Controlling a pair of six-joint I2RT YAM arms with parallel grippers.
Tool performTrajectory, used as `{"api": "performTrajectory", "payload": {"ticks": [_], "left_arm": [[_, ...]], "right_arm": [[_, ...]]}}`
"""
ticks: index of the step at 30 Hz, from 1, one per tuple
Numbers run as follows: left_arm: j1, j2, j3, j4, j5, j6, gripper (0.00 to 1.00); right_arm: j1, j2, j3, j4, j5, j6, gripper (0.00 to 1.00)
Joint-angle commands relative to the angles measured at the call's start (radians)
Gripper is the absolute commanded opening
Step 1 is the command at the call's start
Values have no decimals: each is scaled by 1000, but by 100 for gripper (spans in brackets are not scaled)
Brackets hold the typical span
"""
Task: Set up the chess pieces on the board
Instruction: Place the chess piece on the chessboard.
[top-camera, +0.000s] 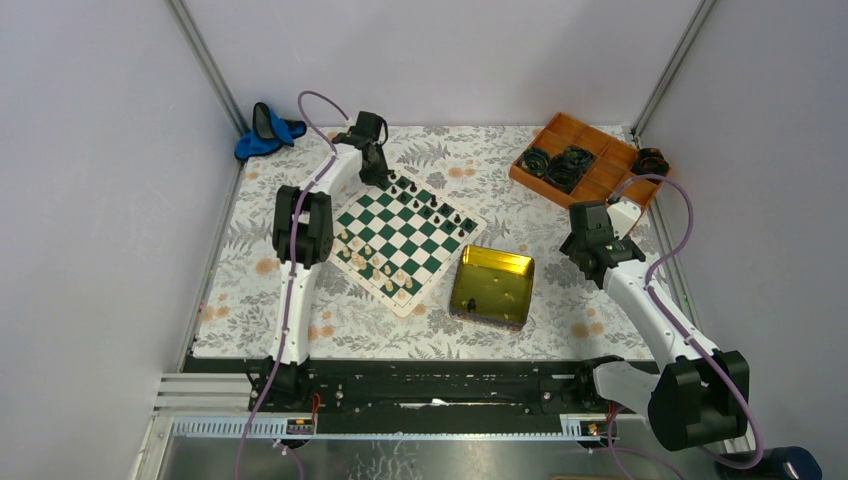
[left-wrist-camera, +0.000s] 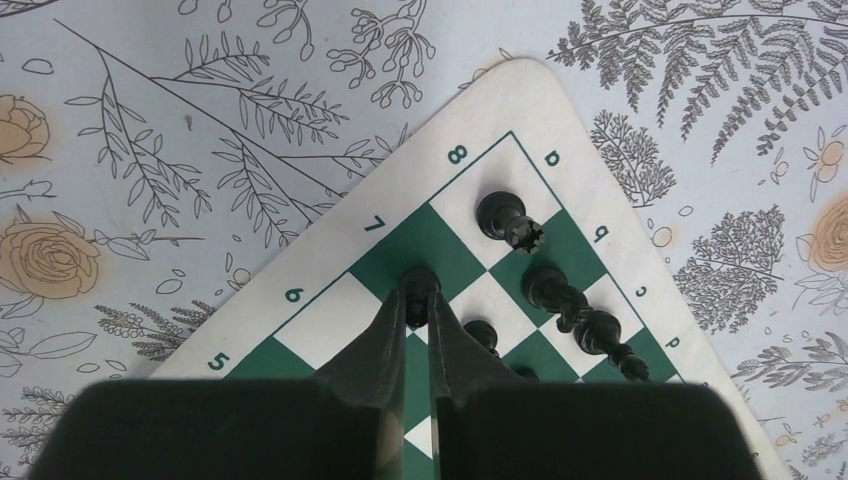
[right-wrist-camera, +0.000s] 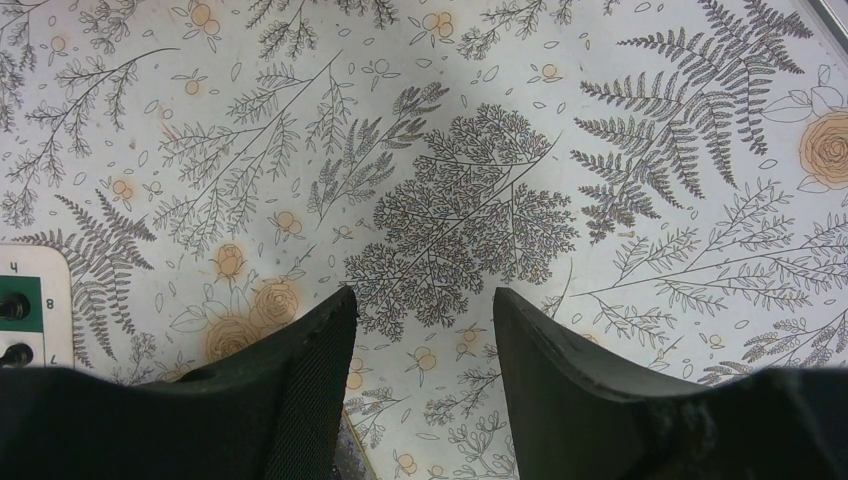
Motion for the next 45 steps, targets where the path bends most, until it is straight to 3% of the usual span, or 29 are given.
{"api": "performTrajectory", "payload": {"ticks": [1,10,45], "left_arm": [[2,19,33,36,15,-12,5],[1,14,25,36,7,-15,27],[-14,-124,-53,70,5,9,42]], "right_arm": [[-7,5,40,3,10,-10,59],[-7,10,40,6,7,-9,59],[-8,-40,26,11,-11,-10,59]]}}
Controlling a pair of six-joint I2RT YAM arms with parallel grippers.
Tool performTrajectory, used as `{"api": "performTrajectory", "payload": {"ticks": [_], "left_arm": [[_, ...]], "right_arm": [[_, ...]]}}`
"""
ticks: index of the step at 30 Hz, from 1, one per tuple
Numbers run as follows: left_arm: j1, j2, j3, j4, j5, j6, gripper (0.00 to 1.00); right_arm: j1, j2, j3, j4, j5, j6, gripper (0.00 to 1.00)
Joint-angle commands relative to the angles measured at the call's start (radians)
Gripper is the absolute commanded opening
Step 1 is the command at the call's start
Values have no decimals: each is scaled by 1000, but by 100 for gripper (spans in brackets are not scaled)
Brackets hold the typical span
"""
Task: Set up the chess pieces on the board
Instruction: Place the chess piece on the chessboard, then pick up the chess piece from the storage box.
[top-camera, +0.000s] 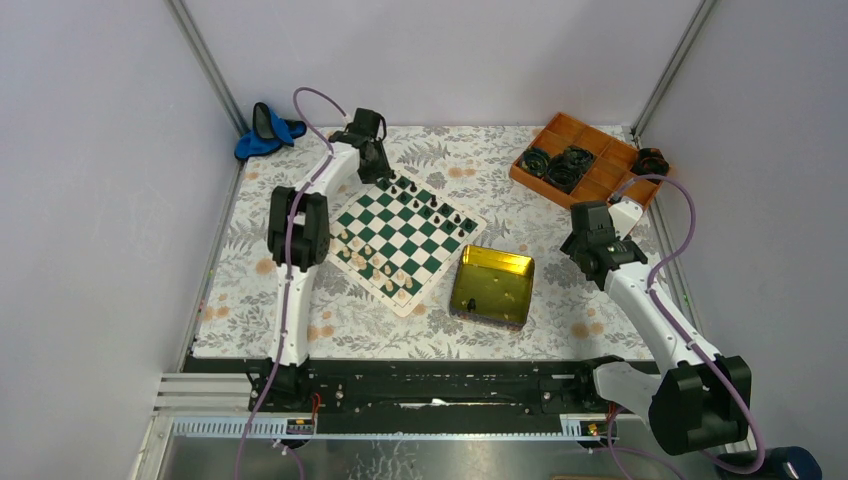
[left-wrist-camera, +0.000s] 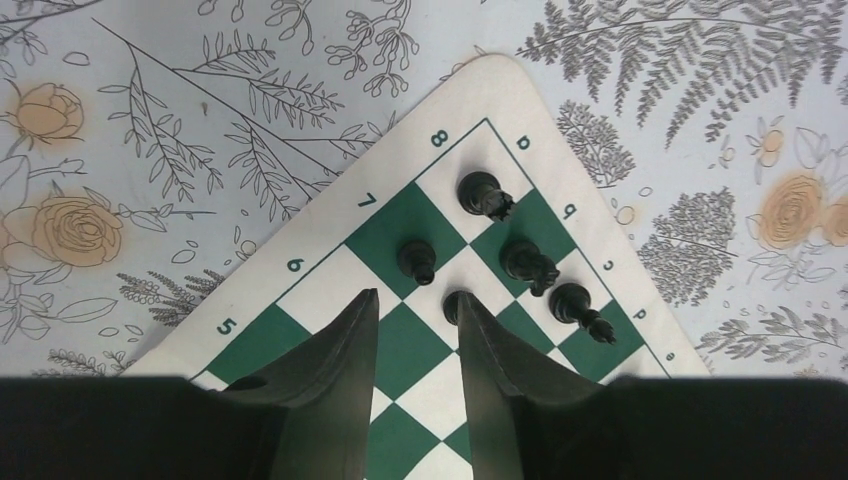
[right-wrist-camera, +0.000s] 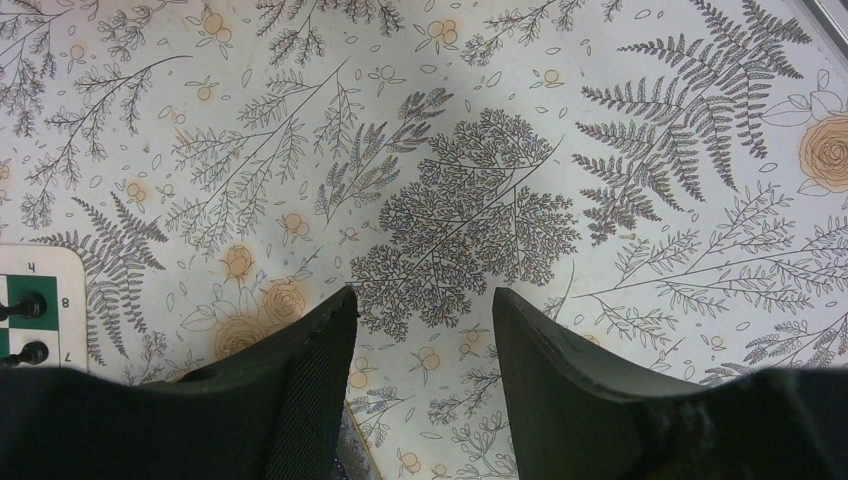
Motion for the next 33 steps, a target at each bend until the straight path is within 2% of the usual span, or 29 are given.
{"api": "performTrajectory", "payload": {"ticks": [1,14,21,27,33], "left_arm": [[-8,-71,-4,53,4,17,42],[-31,-224,-90,96,-10,22,44],[-71,-408,-264,168,-51,51,52],[-162,-566,-419,198,-77,85,53],[-326,-670,-558,201,-131,112,55]], "right_arm": [[-8,-24,27,9,-9,-10,59],[-7,-54,26,-4,-3,-16,59],[-7,-70,17,-4,-4,-19,59],[-7,-57,20,2,-3,-20,59],[-7,-39,27,17,-2,-16,59]]}}
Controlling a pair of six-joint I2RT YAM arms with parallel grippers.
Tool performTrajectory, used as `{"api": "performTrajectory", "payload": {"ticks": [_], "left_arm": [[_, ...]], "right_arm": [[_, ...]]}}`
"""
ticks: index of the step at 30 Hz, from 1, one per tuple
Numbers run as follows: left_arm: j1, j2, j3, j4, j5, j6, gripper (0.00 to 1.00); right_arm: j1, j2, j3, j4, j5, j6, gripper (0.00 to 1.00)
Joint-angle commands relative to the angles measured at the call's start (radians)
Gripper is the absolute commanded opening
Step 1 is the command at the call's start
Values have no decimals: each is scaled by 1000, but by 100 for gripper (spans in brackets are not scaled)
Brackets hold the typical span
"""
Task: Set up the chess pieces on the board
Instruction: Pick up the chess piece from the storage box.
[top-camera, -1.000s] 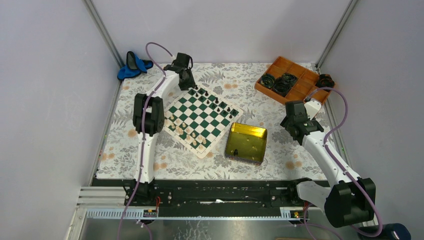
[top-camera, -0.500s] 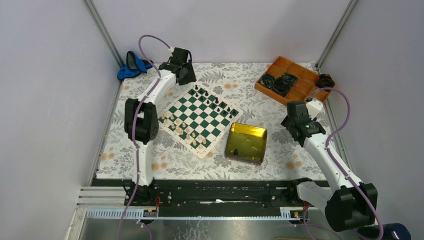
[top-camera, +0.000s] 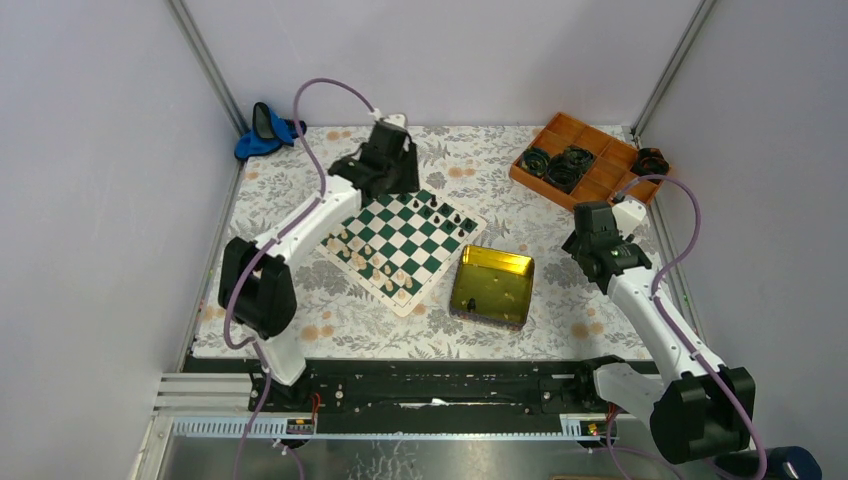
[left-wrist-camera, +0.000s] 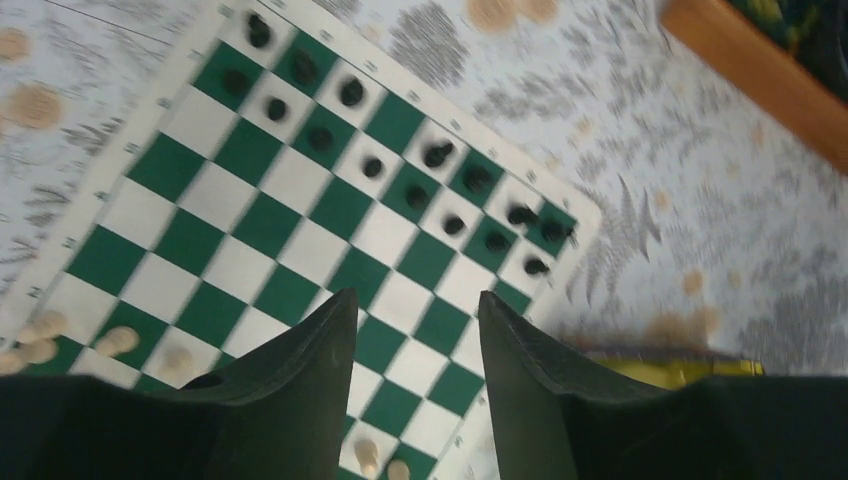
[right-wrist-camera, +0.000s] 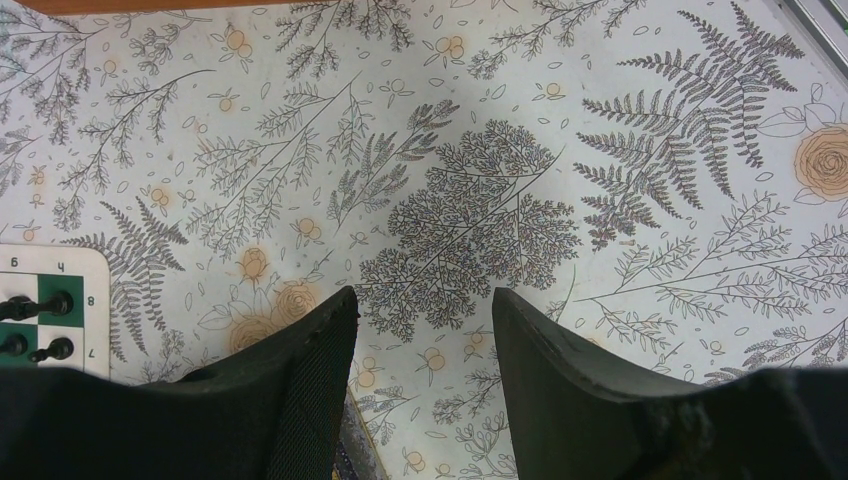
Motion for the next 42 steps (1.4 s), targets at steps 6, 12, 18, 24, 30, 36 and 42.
{"api": "performTrajectory", "payload": {"ticks": [6,12,18,24,30,36,42], "left_arm": [[-239,-103,-168,56,-69,24,57],[-358,-92,-231,56,-79,27,57],[-458,-42,-214,33,-80,59,57],[-526,-17,-179,-4,-80,121,57],[-587,-16,-190,-24,-39,225,57],[-617,-5,-194,-37,5,279,56],[-636,26,-182,-69,34,310,56]], "right_arm": [[-7,20,32,26,-2,-2,59],[-7,12,32,19,2,8,59],[-7,-12,4,15,7,19,60],[-7,-17,-11,11,11,26,60],[-7,-5,-16,16,11,31,60],[-8,0,-19,20,10,35,60],[-7,1,-22,19,12,37,60]]}}
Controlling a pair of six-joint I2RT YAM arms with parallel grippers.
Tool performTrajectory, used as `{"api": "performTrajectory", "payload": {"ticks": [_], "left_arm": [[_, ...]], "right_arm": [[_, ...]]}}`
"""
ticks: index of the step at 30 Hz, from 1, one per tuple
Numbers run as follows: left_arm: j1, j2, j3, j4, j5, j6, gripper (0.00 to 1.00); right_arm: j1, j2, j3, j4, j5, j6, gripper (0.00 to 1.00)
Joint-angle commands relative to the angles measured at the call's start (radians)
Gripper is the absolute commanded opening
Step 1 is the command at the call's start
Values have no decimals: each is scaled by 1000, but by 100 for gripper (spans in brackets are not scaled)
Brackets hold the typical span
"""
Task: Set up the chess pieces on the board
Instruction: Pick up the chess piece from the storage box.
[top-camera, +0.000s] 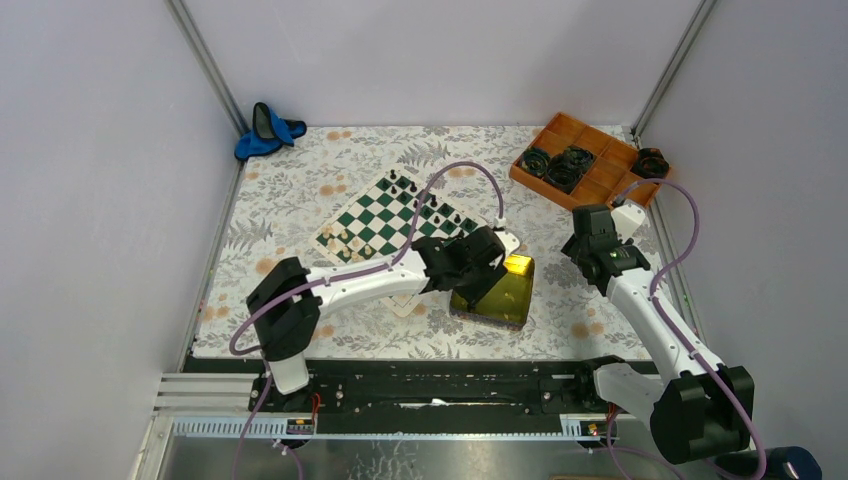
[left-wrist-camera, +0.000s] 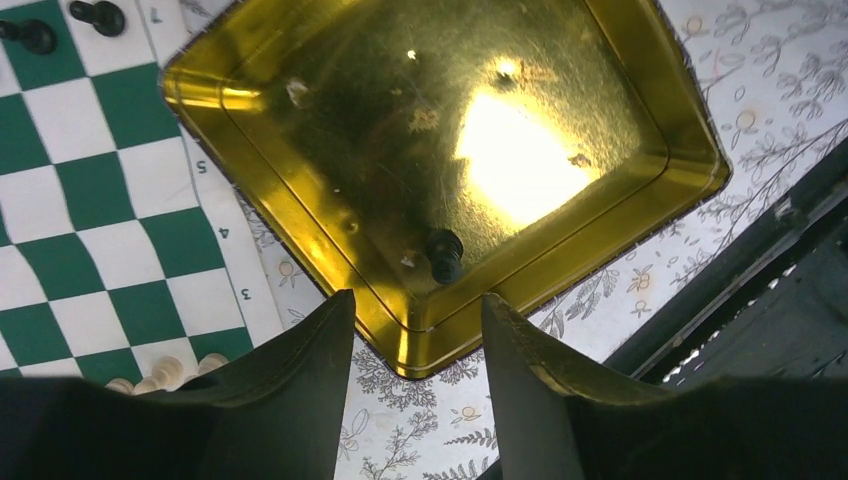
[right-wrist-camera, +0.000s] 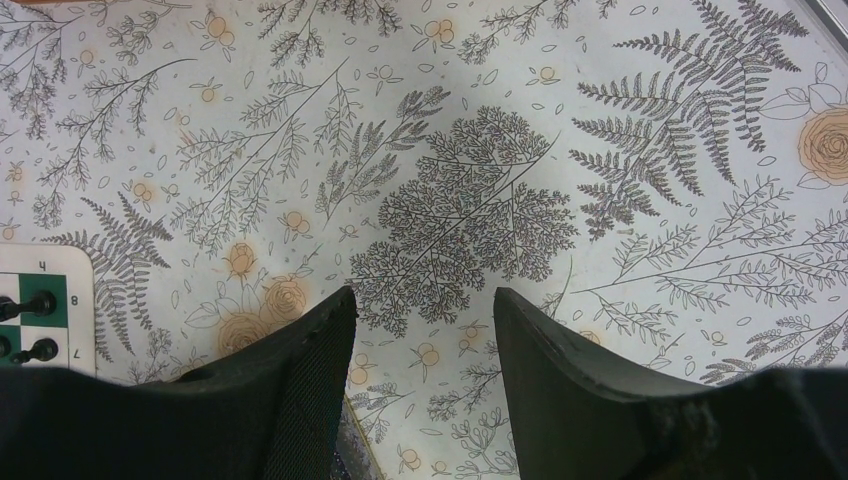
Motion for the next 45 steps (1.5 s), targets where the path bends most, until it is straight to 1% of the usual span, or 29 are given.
{"api": "performTrajectory", "payload": {"ticks": [1,18,35,45], "left_arm": [[-14,34,24,-32,38,55,56],[-30,92,27,-32,92,76,51],[-30,158,32,15,70,81,48],[-29,189,57,18,64,84,25]], "right_arm": [[-7,-3,-1,19,14,17,60],[-7,4,-1,21,14,20,60],[-8,16,6,26,16,13,60],[-7,32,8,32,15,10,60]]}}
